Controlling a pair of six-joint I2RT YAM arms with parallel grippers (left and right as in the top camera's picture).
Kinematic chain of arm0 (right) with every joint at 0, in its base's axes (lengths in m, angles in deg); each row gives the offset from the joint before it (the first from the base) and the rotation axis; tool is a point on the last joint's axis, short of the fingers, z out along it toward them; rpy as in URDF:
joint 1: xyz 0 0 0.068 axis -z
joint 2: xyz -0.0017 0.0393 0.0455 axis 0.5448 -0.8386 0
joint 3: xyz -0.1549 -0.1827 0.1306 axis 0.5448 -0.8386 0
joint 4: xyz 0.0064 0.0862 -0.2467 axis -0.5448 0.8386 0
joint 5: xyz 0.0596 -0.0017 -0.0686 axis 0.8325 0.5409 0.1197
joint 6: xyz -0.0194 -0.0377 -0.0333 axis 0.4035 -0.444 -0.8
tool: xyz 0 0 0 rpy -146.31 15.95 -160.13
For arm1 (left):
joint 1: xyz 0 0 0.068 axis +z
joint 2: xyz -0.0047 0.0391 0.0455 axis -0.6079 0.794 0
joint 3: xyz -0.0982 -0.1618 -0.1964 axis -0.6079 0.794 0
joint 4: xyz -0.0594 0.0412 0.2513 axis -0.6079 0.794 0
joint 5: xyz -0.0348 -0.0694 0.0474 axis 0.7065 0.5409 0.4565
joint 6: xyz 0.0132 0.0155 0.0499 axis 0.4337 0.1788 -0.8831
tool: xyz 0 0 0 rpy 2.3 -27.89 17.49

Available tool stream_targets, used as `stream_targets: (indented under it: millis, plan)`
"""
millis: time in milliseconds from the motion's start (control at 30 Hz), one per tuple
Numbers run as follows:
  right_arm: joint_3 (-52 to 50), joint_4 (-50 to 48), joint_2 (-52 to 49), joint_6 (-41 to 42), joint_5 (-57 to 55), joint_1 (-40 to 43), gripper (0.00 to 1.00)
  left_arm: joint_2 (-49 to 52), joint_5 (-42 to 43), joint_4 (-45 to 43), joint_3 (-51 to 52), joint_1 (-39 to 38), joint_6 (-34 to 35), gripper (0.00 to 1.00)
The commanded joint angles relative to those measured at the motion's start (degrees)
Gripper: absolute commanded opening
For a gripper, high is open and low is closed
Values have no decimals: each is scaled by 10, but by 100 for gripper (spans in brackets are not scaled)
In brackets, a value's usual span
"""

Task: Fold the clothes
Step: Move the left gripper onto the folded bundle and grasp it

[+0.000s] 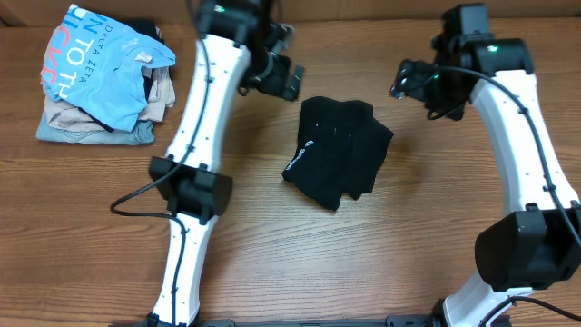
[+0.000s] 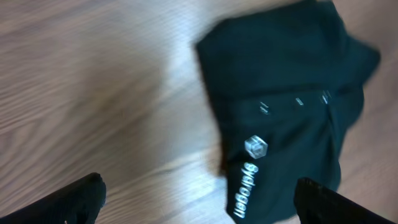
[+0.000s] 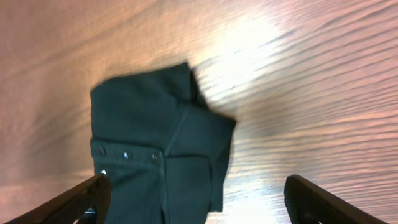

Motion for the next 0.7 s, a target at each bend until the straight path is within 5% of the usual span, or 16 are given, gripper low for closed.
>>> stream_targets:
  millis: [0, 400, 667]
  plan:
    - [12, 7, 8, -4, 1, 23, 94, -17, 18, 3, 47, -51, -76, 100]
    - [12, 26, 7, -6, 1, 42, 95, -17, 5, -28, 279, -130, -149, 100]
    - [12, 26, 7, -6, 1, 42, 96, -16, -152, -139, 373, -122, -57, 100]
